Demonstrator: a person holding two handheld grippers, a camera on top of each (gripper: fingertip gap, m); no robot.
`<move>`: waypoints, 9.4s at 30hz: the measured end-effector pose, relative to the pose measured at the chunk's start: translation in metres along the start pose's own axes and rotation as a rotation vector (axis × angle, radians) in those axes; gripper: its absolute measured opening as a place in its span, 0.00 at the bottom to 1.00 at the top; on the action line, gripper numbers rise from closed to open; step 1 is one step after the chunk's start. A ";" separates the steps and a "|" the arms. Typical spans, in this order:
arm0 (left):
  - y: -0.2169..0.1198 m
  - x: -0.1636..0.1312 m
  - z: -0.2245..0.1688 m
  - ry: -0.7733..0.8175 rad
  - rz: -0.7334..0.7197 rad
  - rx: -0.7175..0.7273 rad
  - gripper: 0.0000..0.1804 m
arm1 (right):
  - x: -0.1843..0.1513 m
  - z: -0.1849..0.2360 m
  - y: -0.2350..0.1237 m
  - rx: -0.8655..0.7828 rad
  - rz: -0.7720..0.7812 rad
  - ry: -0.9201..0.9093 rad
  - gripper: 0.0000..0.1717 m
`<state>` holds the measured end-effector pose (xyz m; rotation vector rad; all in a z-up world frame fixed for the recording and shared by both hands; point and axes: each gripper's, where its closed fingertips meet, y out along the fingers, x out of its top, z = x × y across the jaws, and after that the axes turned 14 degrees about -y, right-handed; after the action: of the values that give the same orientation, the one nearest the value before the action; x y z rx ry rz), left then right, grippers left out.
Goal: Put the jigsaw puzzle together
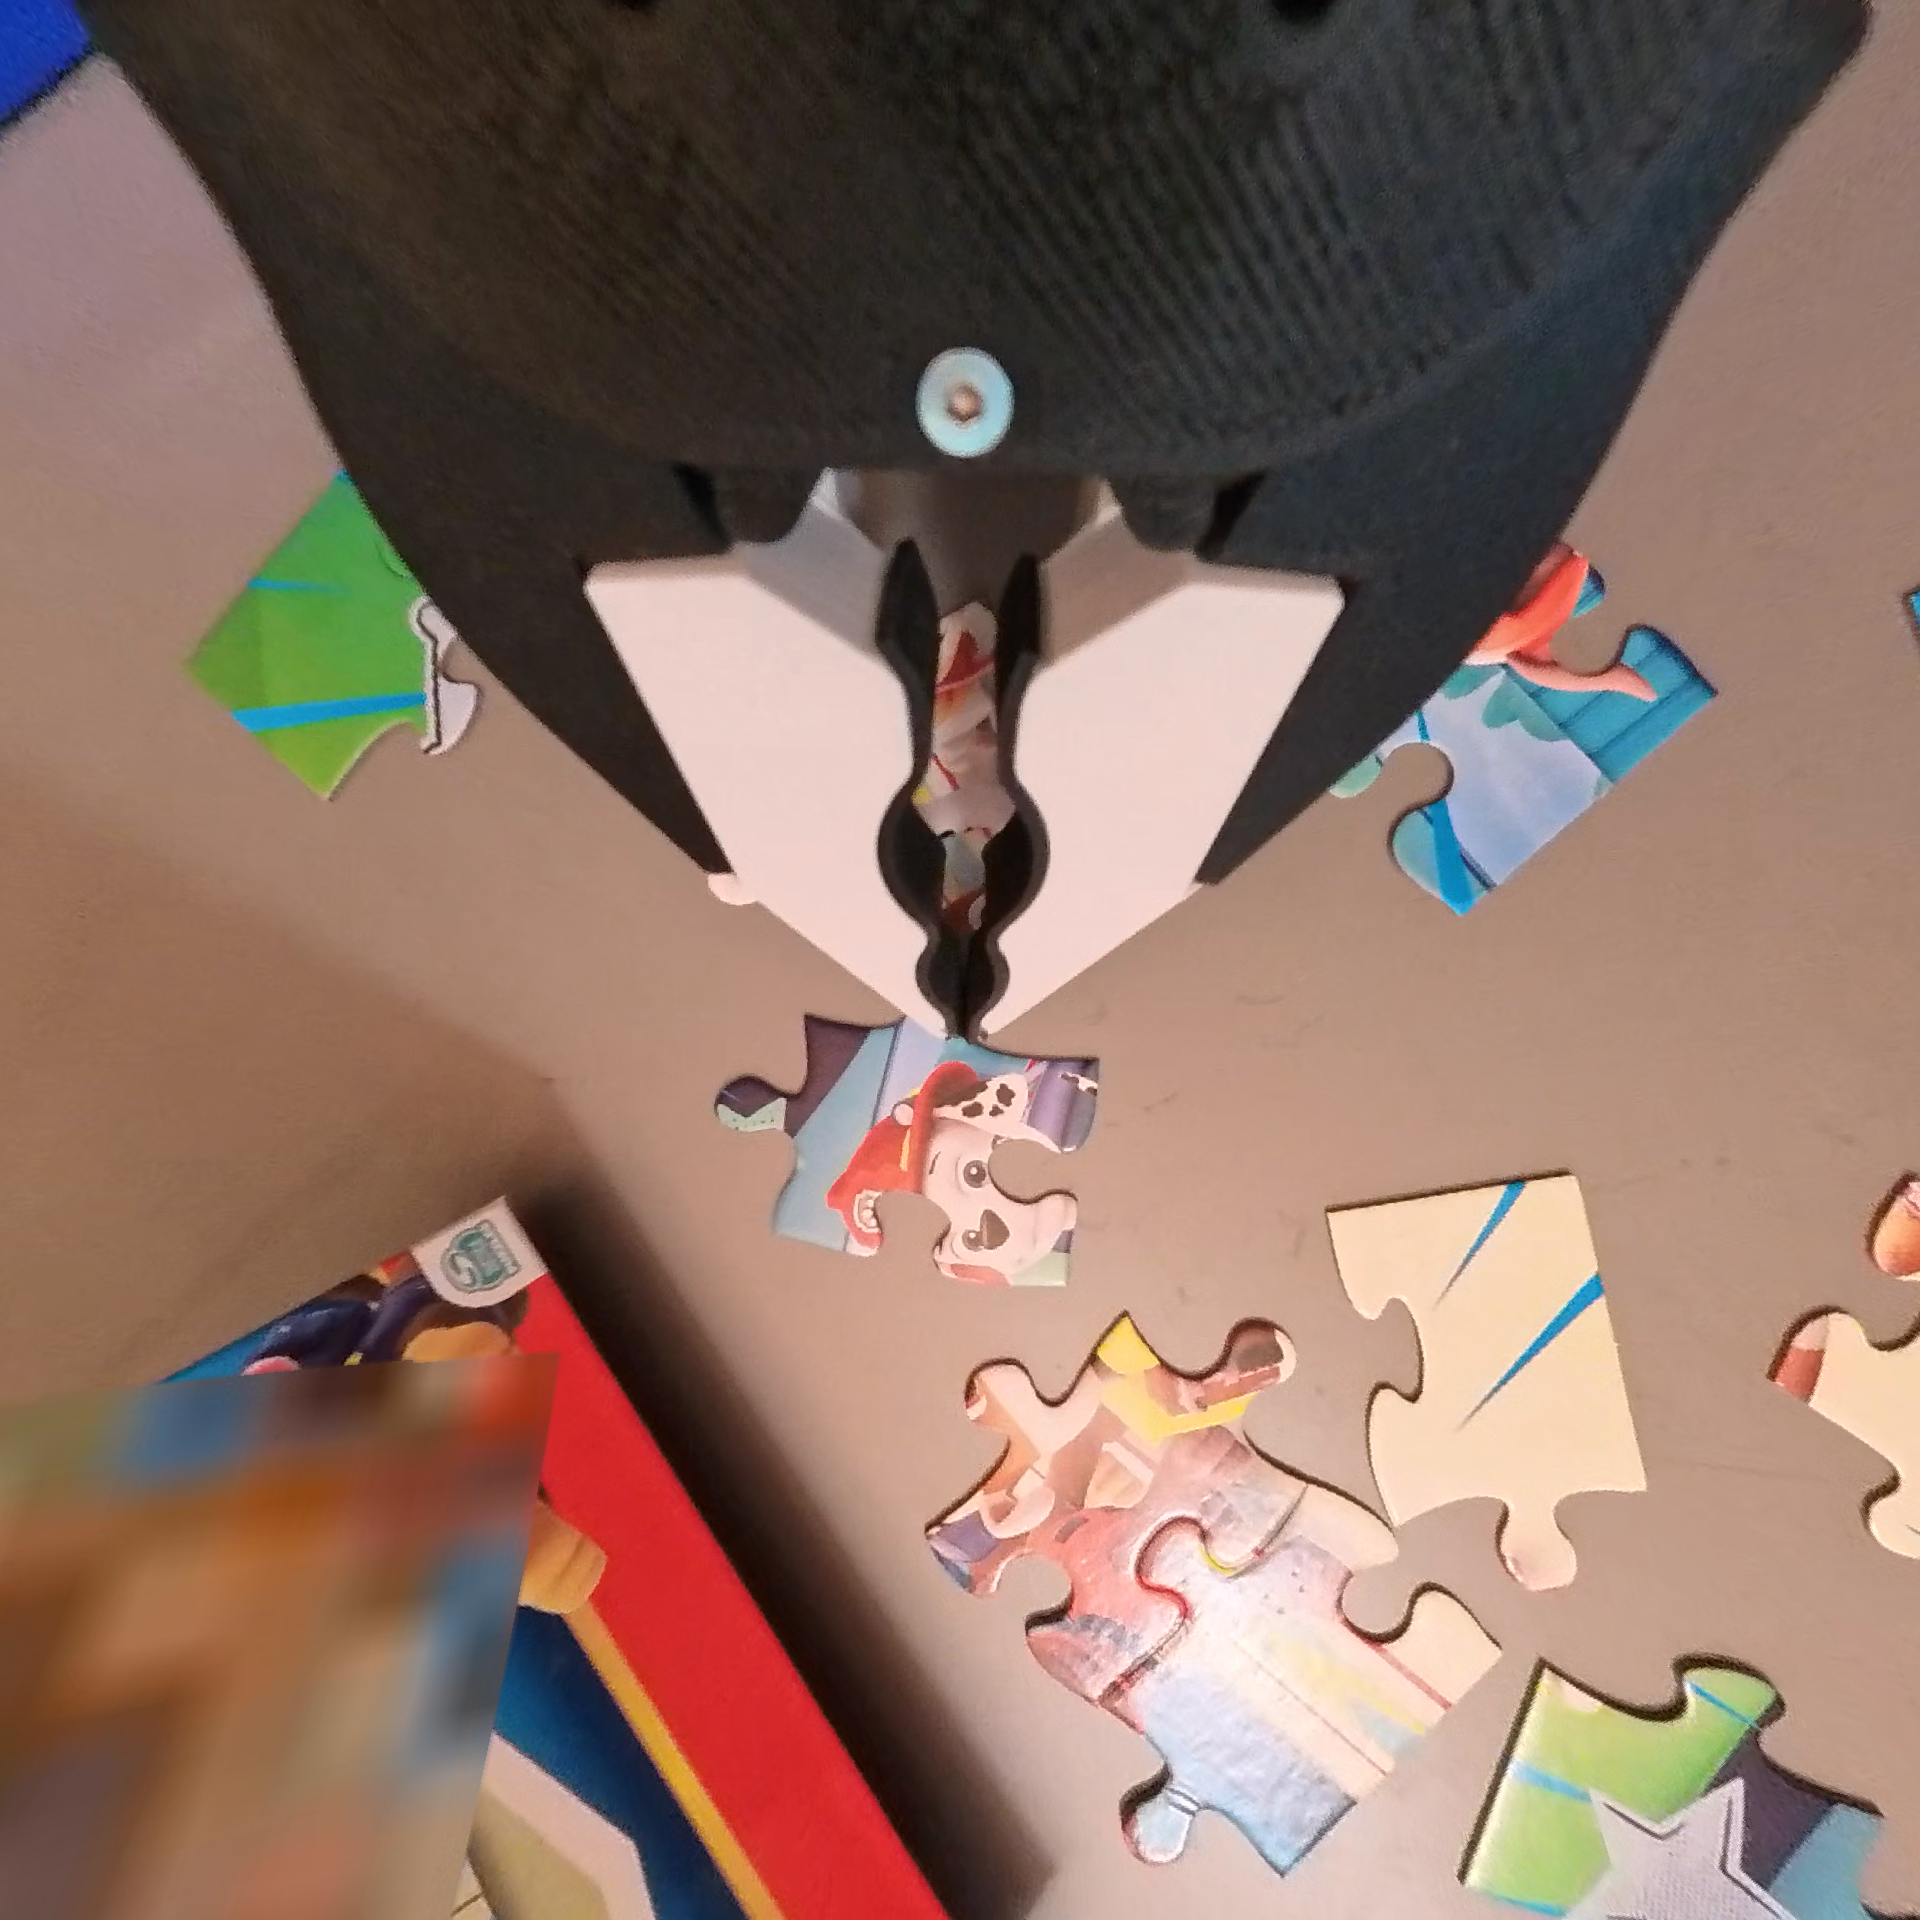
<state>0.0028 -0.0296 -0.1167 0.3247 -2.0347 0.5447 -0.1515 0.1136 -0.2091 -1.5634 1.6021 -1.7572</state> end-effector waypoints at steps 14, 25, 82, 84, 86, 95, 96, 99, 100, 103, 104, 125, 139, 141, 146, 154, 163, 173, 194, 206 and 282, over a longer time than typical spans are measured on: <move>0.041 0.001 0.015 0.083 0.221 0.077 0.14 | 0.015 -0.010 -0.051 -0.035 -0.209 -0.002 0.00; 0.194 0.011 0.063 0.172 0.511 0.231 0.40 | 0.003 0.003 -0.137 -0.174 -0.616 0.210 0.03; 0.219 0.019 0.068 0.378 0.673 -0.018 0.29 | -0.038 0.008 -0.178 -0.214 -0.714 0.352 0.04; 0.223 0.014 0.082 0.525 0.699 -0.014 0.29 | -0.038 0.011 -0.181 -0.217 -0.717 0.348 0.04; 0.222 0.008 0.092 0.543 0.773 -0.022 0.30 | -0.039 0.013 -0.184 -0.234 -0.712 0.343 0.04; 0.215 -0.005 0.090 0.486 0.888 -0.126 0.24 | -0.046 0.017 -0.188 -0.242 -0.718 0.383 0.04; 0.214 -0.006 0.089 0.491 0.885 -0.123 0.24 | -0.046 0.017 -0.188 -0.243 -0.718 0.384 0.04; 0.213 -0.007 0.088 0.501 0.865 -0.112 0.24 | -0.045 0.016 -0.187 -0.241 -0.717 0.383 0.04; 0.212 -0.007 0.088 0.499 0.857 -0.110 0.24 | -0.045 0.017 -0.187 -0.239 -0.716 0.382 0.04; 0.210 -0.007 0.089 0.496 0.842 -0.102 0.24 | -0.043 0.017 -0.186 -0.237 -0.710 0.375 0.04; 0.209 -0.007 0.089 0.495 0.836 -0.100 0.24 | -0.043 0.017 -0.185 -0.238 -0.708 0.373 0.04; 0.247 0.032 0.064 0.205 0.565 0.023 0.17 | -0.031 0.019 -0.146 -0.139 -0.639 0.373 0.08; 0.233 0.009 0.106 0.278 0.772 0.060 0.32 | -0.039 0.017 -0.145 -0.135 -0.654 0.403 0.08; 0.224 0.002 0.094 0.241 0.797 0.030 0.32 | -0.043 0.016 -0.145 -0.138 -0.651 0.414 0.08; 0.192 -0.017 0.059 0.202 0.913 -0.098 0.30 | -0.051 0.015 -0.145 -0.140 -0.642 0.437 0.08; 0.222 0.009 0.082 0.379 0.778 -0.063 0.32 | -0.046 0.018 -0.149 -0.146 -0.650 0.428 0.08; 0.230 -0.007 0.078 0.486 0.814 -0.182 0.32 | -0.054 0.020 -0.151 -0.142 -0.661 0.458 0.08; 0.224 -0.010 0.075 0.533 0.878 -0.178 0.17 | -0.053 0.018 -0.150 -0.128 -0.671 0.466 0.08; 0.273 0.027 0.041 0.006 0.474 0.171 0.00 | -0.057 0.017 -0.150 -0.127 -0.702 0.477 0.08; 0.246 0.051 0.073 -0.038 0.445 0.264 0.04 | -0.064 0.010 -0.160 -0.134 -0.732 0.489 0.08; 0.267 0.011 0.071 0.123 0.576 0.113 0.10 | -0.075 0.006 -0.049 -0.267 -0.130 0.418 0.15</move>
<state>-0.1728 0.1656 -0.2028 -0.2384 -1.9707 1.0062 -0.0977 0.1860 -0.2068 -1.5094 2.0422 -2.1220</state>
